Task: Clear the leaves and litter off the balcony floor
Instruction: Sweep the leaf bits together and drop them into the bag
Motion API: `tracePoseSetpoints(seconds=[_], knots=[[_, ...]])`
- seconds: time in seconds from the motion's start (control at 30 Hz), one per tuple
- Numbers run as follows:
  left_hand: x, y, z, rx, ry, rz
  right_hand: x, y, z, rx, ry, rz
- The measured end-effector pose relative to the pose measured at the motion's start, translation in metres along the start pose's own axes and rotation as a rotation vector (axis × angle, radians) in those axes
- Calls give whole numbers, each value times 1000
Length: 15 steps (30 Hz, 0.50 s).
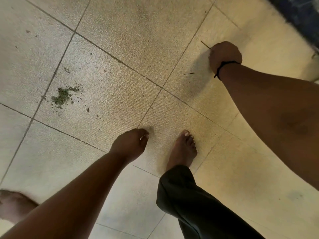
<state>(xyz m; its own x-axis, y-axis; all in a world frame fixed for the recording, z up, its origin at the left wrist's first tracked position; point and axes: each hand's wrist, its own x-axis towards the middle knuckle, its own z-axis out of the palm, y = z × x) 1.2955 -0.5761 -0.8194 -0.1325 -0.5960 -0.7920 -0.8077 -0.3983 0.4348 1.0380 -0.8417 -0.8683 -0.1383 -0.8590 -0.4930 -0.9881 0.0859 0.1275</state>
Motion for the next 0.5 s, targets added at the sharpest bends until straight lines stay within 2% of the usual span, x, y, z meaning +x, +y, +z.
tracePoseSetpoints(seconds=[0.17,0.3,0.43,0.5], knots=[[42,54,-20,-31,138,82,-10,0,11,-138,110,-117],[95,110,-31,-132,290,93,-20,8,17,-111,55,-180],[147,150,-39,42,323,133,-26,11,26,-44,-4,-157],[163,153,-40,168,320,110,-25,13,27,-69,15,-206]])
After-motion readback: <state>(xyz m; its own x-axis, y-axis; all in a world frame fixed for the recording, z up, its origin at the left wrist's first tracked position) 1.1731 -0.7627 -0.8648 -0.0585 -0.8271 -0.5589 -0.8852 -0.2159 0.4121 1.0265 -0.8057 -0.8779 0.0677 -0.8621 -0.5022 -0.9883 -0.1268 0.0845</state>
